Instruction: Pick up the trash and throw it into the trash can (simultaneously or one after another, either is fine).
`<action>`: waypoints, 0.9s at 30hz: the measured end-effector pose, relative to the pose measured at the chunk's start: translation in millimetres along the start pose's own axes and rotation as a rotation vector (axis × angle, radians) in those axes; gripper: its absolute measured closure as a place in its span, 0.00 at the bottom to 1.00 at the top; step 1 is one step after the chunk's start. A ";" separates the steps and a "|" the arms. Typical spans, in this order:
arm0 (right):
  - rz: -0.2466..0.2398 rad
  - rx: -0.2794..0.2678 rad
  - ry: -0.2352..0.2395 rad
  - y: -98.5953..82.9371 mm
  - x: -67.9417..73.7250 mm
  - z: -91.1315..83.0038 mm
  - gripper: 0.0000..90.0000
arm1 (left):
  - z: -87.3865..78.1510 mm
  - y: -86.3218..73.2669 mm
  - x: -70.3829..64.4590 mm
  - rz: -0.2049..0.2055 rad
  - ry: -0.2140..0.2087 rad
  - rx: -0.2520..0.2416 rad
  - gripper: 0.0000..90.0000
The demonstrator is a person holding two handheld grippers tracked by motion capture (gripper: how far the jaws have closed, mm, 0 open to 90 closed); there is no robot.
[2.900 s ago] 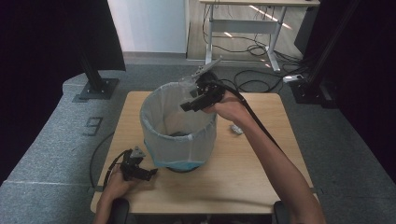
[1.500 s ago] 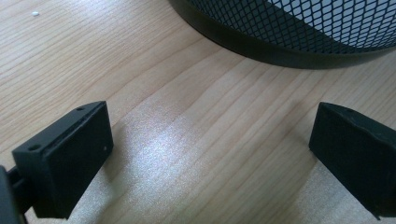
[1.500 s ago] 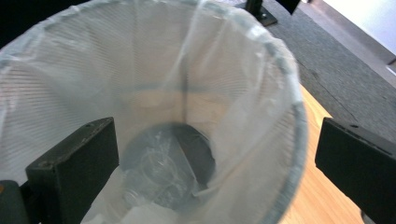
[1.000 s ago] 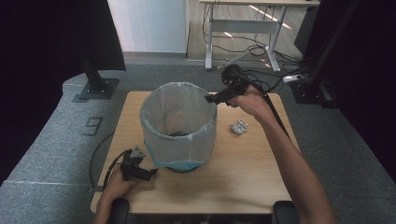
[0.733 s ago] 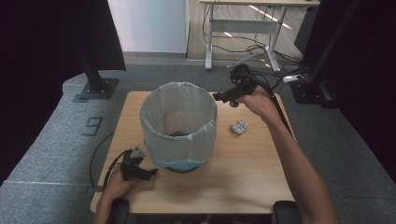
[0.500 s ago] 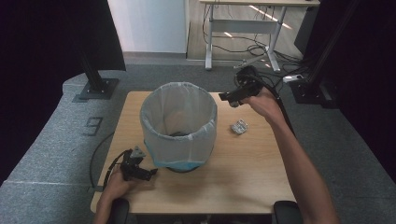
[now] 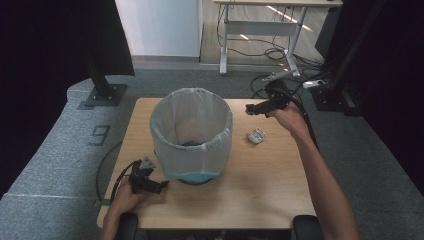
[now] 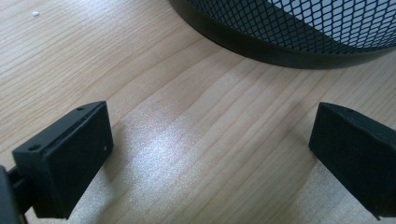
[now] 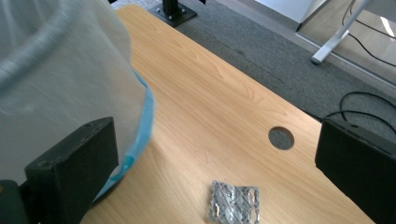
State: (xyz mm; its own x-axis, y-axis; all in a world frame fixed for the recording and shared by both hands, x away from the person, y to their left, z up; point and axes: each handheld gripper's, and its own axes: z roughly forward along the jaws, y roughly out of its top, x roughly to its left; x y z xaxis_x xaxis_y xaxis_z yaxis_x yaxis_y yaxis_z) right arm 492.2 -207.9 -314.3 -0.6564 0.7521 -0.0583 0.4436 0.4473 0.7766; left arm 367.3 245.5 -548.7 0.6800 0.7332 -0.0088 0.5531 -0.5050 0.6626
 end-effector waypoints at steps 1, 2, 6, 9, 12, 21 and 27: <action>0.005 0.002 -0.002 -2.0 -1.2 1.0 0.00 | 0.0 0.0 0.0 0.000 0.000 0.000 0.00; 0.005 0.002 -0.002 -2.0 -1.2 1.0 0.00 | 0.0 0.0 0.0 0.000 0.000 0.000 0.00; 0.018 0.003 -0.017 -15.8 -9.3 8.8 0.00 | 0.0 0.0 0.0 0.000 0.000 0.000 0.00; 0.024 0.007 -0.027 -24.2 -13.4 14.4 0.00 | 0.0 0.0 0.0 0.000 0.000 0.000 0.00; 0.036 0.015 -0.031 -32.8 -17.2 20.3 0.00 | 0.0 0.0 0.0 0.000 0.000 0.000 0.00; 0.098 0.047 -0.042 -60.5 -25.9 39.3 0.00 | 0.0 0.0 0.0 0.000 0.000 0.000 0.00; 0.121 0.092 -0.046 -79.7 -29.6 52.5 0.00 | 0.0 0.0 0.0 0.000 0.000 0.000 0.00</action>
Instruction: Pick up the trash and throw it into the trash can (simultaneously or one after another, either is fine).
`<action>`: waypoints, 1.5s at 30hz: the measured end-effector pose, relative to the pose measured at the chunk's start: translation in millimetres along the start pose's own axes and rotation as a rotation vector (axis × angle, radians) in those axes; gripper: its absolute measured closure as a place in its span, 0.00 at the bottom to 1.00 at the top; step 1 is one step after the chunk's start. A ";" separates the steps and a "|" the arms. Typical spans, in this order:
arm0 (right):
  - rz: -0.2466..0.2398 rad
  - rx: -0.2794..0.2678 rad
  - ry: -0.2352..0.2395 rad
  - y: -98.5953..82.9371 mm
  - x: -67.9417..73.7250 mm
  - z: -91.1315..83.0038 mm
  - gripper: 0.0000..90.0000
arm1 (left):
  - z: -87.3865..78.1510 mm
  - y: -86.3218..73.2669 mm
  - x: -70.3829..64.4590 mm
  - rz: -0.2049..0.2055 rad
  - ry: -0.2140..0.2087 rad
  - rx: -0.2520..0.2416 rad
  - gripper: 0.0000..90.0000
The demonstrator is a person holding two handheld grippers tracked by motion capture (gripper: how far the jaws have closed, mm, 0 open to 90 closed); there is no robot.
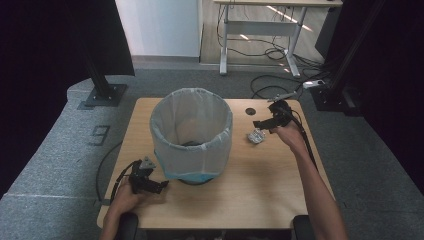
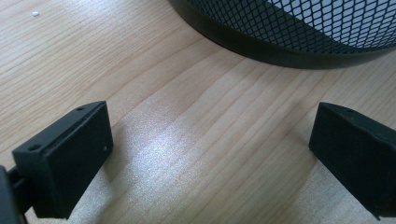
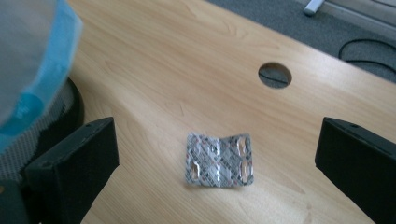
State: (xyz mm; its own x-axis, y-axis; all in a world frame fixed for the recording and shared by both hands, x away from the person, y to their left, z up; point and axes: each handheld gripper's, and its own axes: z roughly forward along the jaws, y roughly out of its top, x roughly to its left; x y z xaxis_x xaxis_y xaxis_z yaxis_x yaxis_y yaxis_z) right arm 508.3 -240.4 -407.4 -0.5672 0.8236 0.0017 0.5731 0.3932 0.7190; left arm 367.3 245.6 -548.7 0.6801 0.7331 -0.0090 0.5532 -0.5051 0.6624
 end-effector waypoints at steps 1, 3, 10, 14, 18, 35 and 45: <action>0.000 0.000 0.000 0.0 0.0 0.0 0.00 | 0.0 0.0 0.0 0.000 0.000 0.000 0.00; 0.009 0.010 -0.001 -8.3 -2.0 7.3 0.00 | 0.0 0.0 0.0 0.000 0.000 0.000 0.00; 0.024 0.008 -0.008 -26.6 -4.8 25.3 0.00 | 0.0 0.0 0.0 0.000 0.000 0.000 0.00; 0.043 0.013 -0.034 -36.4 -6.8 35.3 0.00 | 0.0 0.0 0.0 0.000 0.000 0.000 0.00; 0.037 0.027 -0.019 -46.2 -7.5 46.2 0.00 | 0.0 0.0 0.0 -0.001 0.000 0.000 0.00; 0.017 0.074 -0.042 -70.2 -5.6 90.0 0.00 | -0.1 0.0 0.0 -0.001 0.000 0.001 0.00; 0.029 0.084 -0.056 -77.5 -7.0 106.3 0.07 | -0.1 0.0 0.0 -0.001 0.000 0.001 0.00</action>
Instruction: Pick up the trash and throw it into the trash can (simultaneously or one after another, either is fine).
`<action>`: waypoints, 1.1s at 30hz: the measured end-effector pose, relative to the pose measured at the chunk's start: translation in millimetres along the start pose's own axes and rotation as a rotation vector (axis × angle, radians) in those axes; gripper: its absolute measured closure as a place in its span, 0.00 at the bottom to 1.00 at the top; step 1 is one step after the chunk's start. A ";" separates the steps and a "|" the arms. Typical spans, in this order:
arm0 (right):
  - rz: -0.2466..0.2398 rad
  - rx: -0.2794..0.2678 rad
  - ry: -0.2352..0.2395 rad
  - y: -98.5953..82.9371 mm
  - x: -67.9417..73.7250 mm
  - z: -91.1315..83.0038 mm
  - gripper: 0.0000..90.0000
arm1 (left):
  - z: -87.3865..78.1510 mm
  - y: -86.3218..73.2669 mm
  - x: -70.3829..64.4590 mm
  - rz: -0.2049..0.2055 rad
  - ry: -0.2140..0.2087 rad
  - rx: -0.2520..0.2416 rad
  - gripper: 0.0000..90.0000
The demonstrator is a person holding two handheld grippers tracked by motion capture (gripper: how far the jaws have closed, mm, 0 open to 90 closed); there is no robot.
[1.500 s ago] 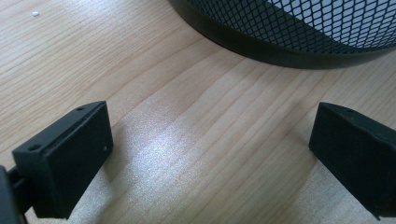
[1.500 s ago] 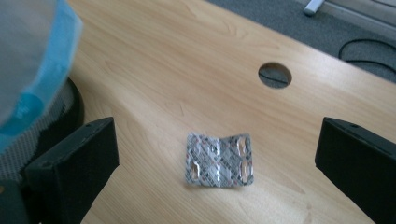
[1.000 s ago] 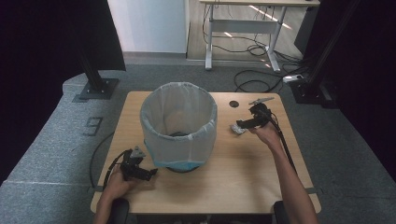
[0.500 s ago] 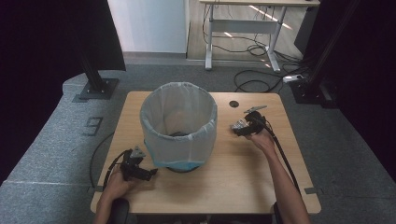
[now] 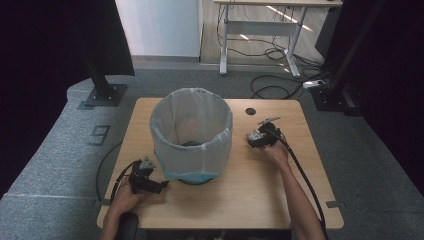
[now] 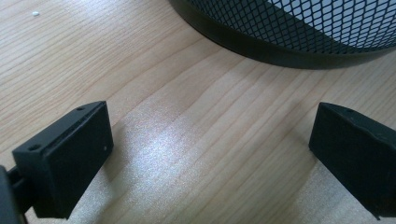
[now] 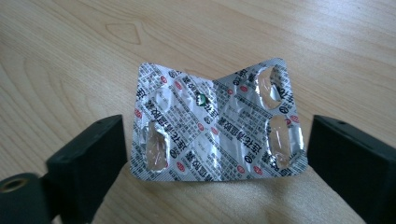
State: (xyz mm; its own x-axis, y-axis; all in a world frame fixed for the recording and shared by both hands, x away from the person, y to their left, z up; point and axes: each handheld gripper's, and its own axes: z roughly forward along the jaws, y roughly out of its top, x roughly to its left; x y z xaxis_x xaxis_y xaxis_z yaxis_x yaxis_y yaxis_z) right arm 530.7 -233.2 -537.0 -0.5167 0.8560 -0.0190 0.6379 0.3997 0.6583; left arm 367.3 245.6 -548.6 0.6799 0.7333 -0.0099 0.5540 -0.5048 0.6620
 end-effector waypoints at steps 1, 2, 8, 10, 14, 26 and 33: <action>-0.003 -0.001 -0.007 -0.2 0.4 0.9 0.09 | 0.0 0.0 0.0 0.000 0.000 0.000 0.00; -0.003 -0.001 -0.007 -0.2 0.4 0.9 0.09 | 0.0 0.0 0.0 0.000 0.000 0.000 0.00; -0.028 -0.013 -0.004 -0.6 3.0 2.5 0.24 | 0.0 0.0 0.0 0.000 0.000 0.000 0.00; -0.033 -0.014 -0.007 -0.3 3.6 2.0 0.25 | 0.0 0.0 0.0 0.000 0.000 0.000 0.00; -0.034 -0.015 0.002 1.2 4.9 -2.0 0.29 | 0.0 0.0 0.0 0.000 0.000 0.000 0.00; -0.025 -0.025 0.033 2.6 7.0 -15.1 0.30 | 0.0 0.0 -0.1 0.000 0.001 0.000 0.00; -0.036 -0.025 0.065 6.9 11.0 -31.2 0.30 | 0.0 0.0 0.0 0.000 0.000 0.000 0.00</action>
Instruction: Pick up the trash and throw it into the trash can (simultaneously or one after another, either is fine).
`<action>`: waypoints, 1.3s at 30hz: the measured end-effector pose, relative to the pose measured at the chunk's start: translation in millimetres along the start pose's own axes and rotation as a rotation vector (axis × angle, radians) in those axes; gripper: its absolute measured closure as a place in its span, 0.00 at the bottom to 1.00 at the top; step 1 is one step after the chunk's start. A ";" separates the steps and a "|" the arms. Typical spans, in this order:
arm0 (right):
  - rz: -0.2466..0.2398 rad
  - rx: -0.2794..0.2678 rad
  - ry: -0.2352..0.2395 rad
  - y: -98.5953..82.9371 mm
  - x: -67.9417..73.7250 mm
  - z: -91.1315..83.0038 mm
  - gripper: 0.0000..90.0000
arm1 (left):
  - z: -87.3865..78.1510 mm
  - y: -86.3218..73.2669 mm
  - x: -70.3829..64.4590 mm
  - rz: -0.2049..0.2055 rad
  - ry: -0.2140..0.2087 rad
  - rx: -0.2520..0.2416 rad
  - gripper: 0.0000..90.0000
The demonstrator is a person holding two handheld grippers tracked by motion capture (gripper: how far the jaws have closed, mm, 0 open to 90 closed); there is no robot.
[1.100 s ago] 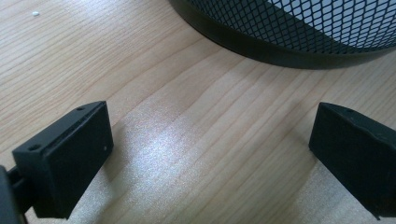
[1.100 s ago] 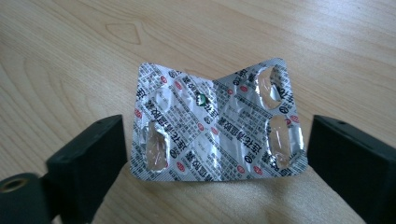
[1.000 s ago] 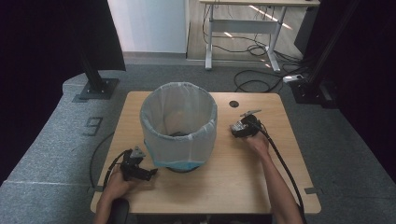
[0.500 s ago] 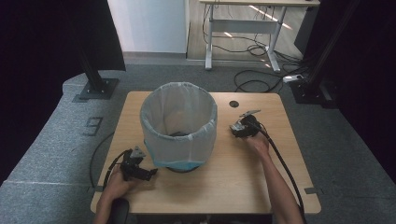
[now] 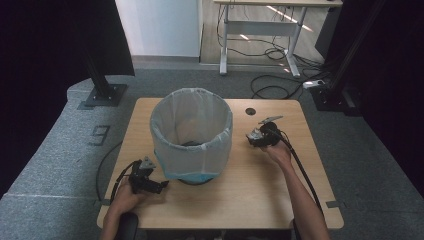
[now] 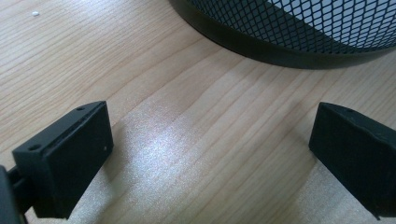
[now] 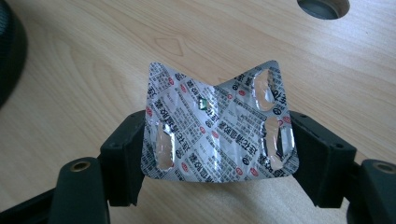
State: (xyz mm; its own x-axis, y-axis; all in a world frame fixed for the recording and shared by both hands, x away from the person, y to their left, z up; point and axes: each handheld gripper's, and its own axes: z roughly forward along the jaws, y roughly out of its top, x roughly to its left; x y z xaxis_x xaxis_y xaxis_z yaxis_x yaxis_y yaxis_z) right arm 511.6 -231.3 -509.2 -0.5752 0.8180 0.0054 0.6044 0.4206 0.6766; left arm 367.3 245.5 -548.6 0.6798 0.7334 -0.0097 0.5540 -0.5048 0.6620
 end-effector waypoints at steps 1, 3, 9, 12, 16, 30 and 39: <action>0.000 0.000 0.000 0.0 0.0 0.0 0.30 | 0.0 0.0 0.0 0.000 0.000 0.000 0.00; -0.001 -0.001 0.009 2.1 1.7 -6.7 0.30 | 0.0 0.0 0.0 0.000 0.000 0.000 0.00; -0.015 -0.002 0.031 5.8 5.7 -20.3 0.30 | 0.0 0.0 0.0 0.000 0.000 0.000 0.00; -0.022 0.002 0.032 7.3 7.7 -25.3 0.30 | 0.0 0.0 0.0 0.000 0.000 0.000 0.00; -0.023 0.007 0.037 11.0 10.7 -36.7 0.31 | 0.0 0.0 0.0 0.000 0.000 0.000 0.00; -0.063 -0.017 0.063 27.3 22.0 -68.7 0.31 | 0.0 0.0 0.0 0.001 0.001 0.000 0.00; -0.084 -0.022 0.076 37.2 27.8 -84.8 0.32 | 0.0 0.0 0.0 0.000 0.001 0.000 0.00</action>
State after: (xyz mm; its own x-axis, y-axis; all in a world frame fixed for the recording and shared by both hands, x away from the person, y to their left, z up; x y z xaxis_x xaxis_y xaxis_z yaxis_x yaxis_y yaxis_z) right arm 471.4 -226.2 -421.4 -0.6639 0.7478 0.0033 0.5405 0.4768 0.6932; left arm 367.3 245.5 -548.7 0.6797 0.7335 -0.0089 0.5537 -0.5050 0.6621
